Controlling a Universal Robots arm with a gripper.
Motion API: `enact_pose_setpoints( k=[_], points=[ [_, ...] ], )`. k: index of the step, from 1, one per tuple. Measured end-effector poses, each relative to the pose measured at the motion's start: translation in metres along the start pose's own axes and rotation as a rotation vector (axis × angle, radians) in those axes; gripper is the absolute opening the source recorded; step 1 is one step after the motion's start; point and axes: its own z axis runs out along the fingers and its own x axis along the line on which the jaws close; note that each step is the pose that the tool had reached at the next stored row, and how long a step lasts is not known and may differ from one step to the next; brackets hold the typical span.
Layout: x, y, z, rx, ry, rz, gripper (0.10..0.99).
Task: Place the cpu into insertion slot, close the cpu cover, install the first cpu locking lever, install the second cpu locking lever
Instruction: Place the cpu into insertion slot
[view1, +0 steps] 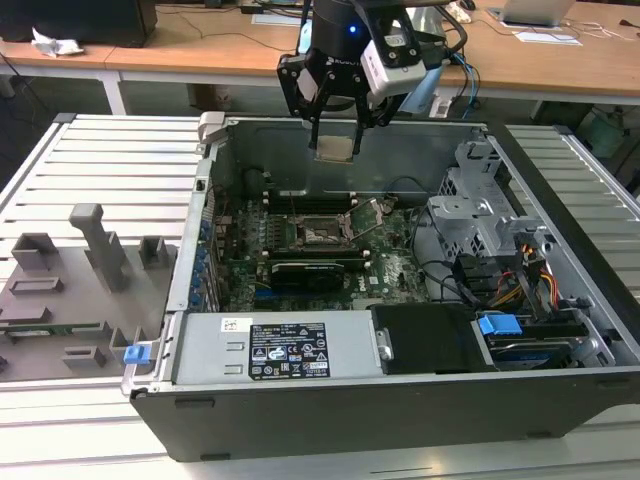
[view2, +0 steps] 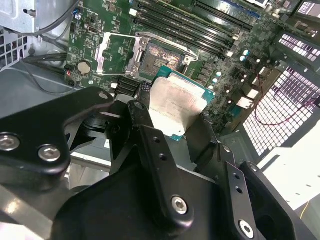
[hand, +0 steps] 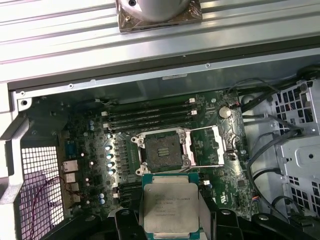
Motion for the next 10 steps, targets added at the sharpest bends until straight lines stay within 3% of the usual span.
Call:
enact_pose_setpoints(
  k=[10],
  points=[
    [0.0,0.0,0.0,0.0,-0.0012,0.014,0.529]
  ],
)
